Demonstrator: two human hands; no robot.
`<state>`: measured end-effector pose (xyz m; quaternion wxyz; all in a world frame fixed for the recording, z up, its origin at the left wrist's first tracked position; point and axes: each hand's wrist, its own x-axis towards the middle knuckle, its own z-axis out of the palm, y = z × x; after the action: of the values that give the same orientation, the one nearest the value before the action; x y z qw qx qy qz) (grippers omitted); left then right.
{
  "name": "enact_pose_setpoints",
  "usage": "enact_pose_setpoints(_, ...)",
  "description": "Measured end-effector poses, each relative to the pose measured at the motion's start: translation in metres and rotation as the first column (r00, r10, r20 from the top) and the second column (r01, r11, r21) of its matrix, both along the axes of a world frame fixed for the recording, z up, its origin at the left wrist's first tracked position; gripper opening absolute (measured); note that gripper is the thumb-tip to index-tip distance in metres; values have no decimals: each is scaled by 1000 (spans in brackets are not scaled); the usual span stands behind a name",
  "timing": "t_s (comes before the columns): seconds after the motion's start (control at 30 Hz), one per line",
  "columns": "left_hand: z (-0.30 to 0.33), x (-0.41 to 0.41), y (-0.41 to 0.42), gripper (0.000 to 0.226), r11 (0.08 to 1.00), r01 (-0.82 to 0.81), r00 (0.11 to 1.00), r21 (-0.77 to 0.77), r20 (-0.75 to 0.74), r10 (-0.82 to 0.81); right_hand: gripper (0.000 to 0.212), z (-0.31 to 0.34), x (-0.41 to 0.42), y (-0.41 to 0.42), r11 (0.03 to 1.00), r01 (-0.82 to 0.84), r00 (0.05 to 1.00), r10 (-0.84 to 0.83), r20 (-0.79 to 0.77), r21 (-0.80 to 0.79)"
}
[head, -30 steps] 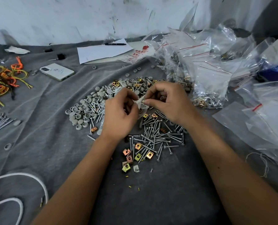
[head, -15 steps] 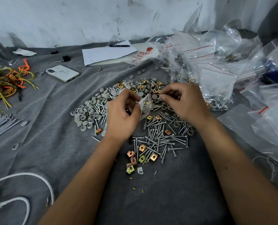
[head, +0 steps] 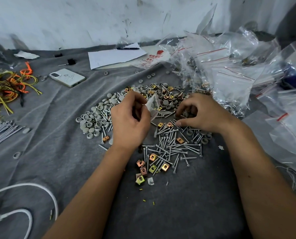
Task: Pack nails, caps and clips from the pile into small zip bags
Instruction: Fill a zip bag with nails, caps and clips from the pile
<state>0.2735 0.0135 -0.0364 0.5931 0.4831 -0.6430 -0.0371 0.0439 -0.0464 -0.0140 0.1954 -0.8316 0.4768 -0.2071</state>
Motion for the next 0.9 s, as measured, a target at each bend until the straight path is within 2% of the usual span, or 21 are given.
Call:
enact_pose_setpoints(0.13, 0, 0, -1, 12, 998, 46, 999, 34, -8, -45, 21, 0, 0, 1, 1000, 6, 1000, -6, 0, 11)
enact_pose_setpoints(0.37, -2, -2, -3, 13, 988, 100, 995, 117, -20, -98, 15, -1, 4, 2, 999, -15, 995, 19, 93, -43)
enact_pose_setpoints(0.47, -3, -2, -3, 12, 985, 111, 994, 129, -22, -109, 12, -2, 9, 3, 997, 7, 968, 14, 251, -83)
enact_pose_setpoints(0.53, -3, -3, -3, 12, 983, 114, 993, 145, -18, -113, 11, 0, 15, 6, 997, -3, 905, 35, 424, -76)
enact_pose_setpoints(0.6, -3, -4, -4, 11, 982, 113, 994, 151, -13, -113, 13, 2, 25, 12, 996, -39, 844, 78, 531, -85)
enact_pose_setpoints(0.77, -2, -5, -4, 10, 985, 103, 995, 140, -17, -102, 17, 1, 46, 22, 984, -28, 854, 117, 508, -178)
enact_pose_setpoints(0.9, -1, -5, -4, 10, 990, 91, 996, 106, -17, -90, 18, -1, 53, 25, 975, -29, 927, 109, 358, -221)
